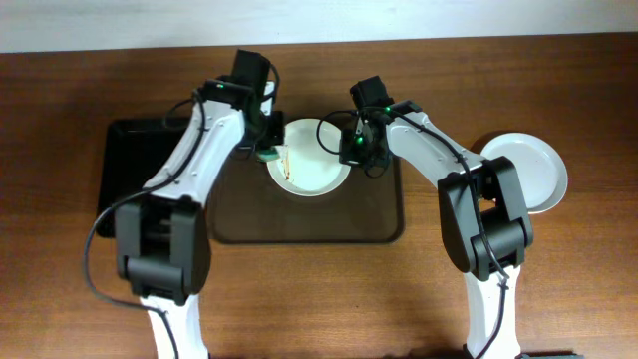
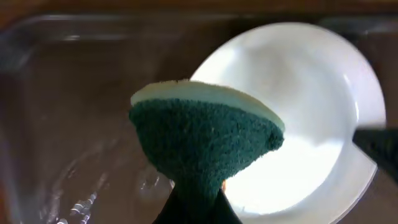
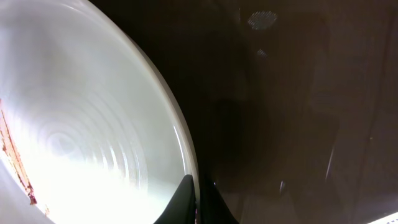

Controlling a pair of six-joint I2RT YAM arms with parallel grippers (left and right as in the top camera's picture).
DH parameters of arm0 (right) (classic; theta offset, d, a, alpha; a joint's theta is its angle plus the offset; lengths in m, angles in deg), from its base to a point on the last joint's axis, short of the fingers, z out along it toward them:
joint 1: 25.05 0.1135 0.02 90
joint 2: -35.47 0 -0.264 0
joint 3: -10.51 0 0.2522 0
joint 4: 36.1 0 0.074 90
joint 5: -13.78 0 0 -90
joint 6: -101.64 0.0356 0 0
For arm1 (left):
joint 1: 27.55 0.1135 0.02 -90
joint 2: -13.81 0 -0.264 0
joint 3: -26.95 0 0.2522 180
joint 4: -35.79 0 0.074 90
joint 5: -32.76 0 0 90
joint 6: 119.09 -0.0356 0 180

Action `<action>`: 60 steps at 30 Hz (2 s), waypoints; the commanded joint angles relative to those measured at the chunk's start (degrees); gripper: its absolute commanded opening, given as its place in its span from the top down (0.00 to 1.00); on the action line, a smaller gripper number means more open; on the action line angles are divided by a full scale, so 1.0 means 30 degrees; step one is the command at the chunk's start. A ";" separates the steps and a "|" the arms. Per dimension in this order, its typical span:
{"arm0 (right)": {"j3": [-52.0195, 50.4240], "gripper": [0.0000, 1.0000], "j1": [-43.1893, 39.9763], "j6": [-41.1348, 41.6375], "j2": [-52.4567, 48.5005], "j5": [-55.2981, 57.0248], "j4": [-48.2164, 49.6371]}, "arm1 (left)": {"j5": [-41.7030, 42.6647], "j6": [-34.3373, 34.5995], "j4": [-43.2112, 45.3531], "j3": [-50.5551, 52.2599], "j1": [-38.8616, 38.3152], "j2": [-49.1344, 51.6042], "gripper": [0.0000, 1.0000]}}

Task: Clean dirty plates on tray and stack at the side
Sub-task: 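Scrub the white plate with the sponge in the left gripper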

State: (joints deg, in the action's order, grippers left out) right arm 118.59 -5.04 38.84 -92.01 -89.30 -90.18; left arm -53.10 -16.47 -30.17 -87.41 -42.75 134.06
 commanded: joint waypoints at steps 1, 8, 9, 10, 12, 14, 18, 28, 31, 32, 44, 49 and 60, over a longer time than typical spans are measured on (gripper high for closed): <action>-0.0189 0.96 0.0379 0.0087 -0.0423 0.0568 -0.0109 | 0.0204 -0.0379 0.1610 0.0058 -0.0794 0.1821 0.99; -0.0189 0.96 0.0379 0.0080 -0.0423 0.0568 -0.0109 | 0.0124 -0.1158 0.2288 0.0058 -0.2040 0.4029 0.99; -0.0189 0.96 0.0379 0.0080 -0.0423 0.0568 -0.0109 | 0.0138 -0.1158 0.1727 0.0058 -0.1996 0.4153 0.99; -0.0189 0.96 0.0379 0.0087 -0.0423 0.0568 -0.0102 | 0.0226 -0.1158 0.1071 0.0051 -0.1916 0.4153 0.99; -0.0189 0.96 0.0379 0.0087 -0.0423 0.0561 -0.0087 | 0.0474 -0.1588 -0.0488 0.0022 -0.1880 0.4153 0.99; -0.0189 0.96 0.0379 0.0087 -0.0423 0.0561 -0.0058 | 0.1435 -0.3453 -0.1676 0.0022 -0.1880 0.4153 0.99; -0.0189 0.96 0.0379 0.0080 -0.0423 0.0561 -0.0109 | -0.1756 -0.5027 -0.2528 0.0022 -0.1741 0.4167 0.99; -0.0189 0.96 0.0321 0.0000 -0.0423 0.0576 -0.0138 | -0.4969 -0.2251 0.3402 0.0022 -0.1756 0.4779 0.99; -0.0189 0.96 0.0328 0.0007 -0.0423 0.0576 -0.0117 | -0.3089 -0.2776 0.1683 0.0022 -0.1749 0.4779 0.99; -0.0189 0.96 0.0328 0.0000 -0.0423 0.0576 -0.0124 | -0.2237 -0.3133 0.0663 0.0022 -0.1712 0.4779 0.99; -0.0189 0.96 0.0328 0.0000 -0.0423 0.0568 -0.0117 | 0.3614 -0.8969 0.0845 0.0022 -0.1676 0.4809 0.99; -0.0189 0.96 0.0328 -0.0146 -0.0423 0.0576 -0.0117 | -0.1603 -0.4816 0.2965 0.0058 -0.1676 0.4954 0.99; -0.0189 0.96 0.0328 -0.0138 -0.0423 0.0568 -0.0117 | -0.2798 -0.4495 -0.3432 0.0058 -0.1661 0.4954 0.99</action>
State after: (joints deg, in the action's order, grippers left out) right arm 118.59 -3.99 38.43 -92.03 -89.47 -90.11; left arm -67.96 -23.95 -35.11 -90.16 -48.43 145.42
